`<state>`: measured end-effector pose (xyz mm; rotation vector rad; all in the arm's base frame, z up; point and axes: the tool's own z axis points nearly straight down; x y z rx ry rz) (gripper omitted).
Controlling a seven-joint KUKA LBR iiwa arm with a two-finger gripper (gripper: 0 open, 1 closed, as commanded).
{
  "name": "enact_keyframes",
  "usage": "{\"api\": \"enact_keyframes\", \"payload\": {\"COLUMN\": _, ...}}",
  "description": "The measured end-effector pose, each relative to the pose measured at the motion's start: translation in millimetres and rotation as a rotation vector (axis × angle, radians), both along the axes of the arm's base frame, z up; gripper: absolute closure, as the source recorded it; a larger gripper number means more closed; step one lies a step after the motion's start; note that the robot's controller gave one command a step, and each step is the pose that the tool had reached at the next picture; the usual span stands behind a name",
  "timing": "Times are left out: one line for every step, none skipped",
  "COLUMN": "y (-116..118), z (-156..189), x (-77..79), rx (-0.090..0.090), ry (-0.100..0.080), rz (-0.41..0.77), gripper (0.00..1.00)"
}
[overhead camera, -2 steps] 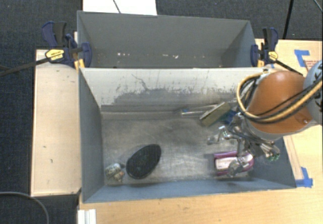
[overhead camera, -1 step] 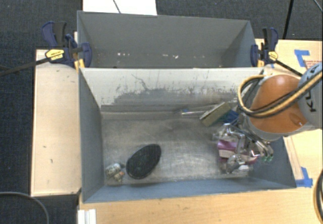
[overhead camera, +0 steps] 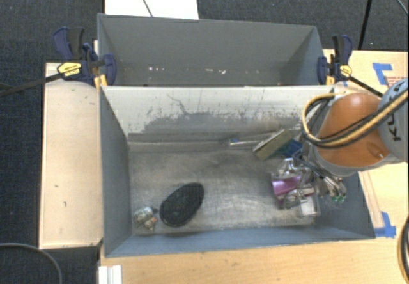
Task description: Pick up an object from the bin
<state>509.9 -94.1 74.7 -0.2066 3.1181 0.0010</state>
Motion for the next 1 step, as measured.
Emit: {"api": "enact_keyframes", "payload": {"y": 21.2, "z": 172.1, "x": 27.9, "rx": -0.003, "ry": 0.006, "rz": 0.026, "gripper": 1.00}}
